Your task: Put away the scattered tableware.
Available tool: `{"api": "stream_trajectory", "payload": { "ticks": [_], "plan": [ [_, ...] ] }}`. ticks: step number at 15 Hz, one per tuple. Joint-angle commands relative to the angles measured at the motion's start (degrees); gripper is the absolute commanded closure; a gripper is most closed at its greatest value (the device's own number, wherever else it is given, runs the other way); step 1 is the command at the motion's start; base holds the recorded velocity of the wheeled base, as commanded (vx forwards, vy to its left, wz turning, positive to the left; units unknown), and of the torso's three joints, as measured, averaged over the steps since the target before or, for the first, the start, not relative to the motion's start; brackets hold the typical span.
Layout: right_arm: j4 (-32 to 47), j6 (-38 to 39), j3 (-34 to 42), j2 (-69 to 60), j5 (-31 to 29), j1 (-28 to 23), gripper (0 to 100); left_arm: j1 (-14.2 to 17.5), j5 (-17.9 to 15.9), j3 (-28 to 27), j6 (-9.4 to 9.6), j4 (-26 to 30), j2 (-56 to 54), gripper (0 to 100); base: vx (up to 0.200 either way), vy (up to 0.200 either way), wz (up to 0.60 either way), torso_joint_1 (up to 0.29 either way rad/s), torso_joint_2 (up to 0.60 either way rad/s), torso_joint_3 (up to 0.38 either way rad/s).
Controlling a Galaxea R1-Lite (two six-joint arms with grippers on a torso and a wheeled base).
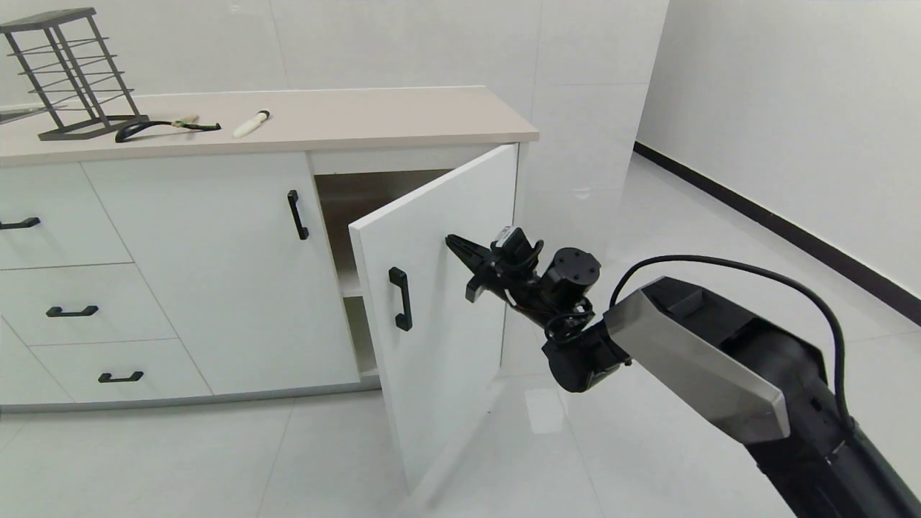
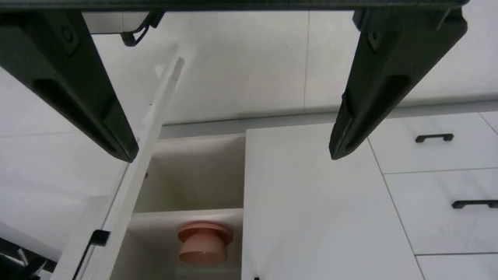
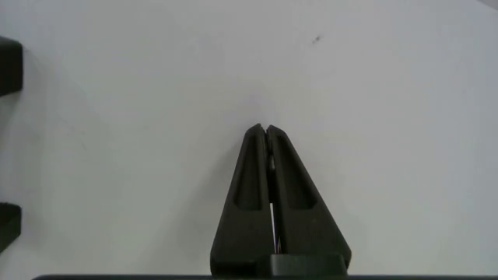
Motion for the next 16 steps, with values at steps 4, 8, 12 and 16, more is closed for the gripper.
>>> {"api": "stream_trajectory", "payload": {
  "ticks": [4, 8, 12, 16],
  "plan": [
    [-1.47, 1.5, 12.65, -9.83, 0.16, -0.16, 100, 0.01, 0.01, 0.0, -0.04, 0.0, 0.09, 0, 0.0, 0.0, 0.0, 0.0, 0.0, 0.0],
    [-2.17, 2.46, 53.52, -39.18, 0.34, 1.6, 100, 0.01, 0.01, 0.0, -0.04, 0.0, 0.09, 0, 0.0, 0.0, 0.0, 0.0, 0.0, 0.0],
    [-1.73, 7.12, 78.74, -74.95, -3.62, -5.0, 100, 0.01, 0.01, 0.0, 0.05, 0.0, 0.09, 0, 0.0, 0.0, 0.0, 0.0, 0.0, 0.0],
    [2.57, 10.37, 89.11, -106.95, -1.68, -25.12, 100, 0.01, 0.01, 0.0, 0.05, 0.0, 0.09, 0, 0.0, 0.0, 0.0, 0.0, 0.0, 0.0]
  ]
}}
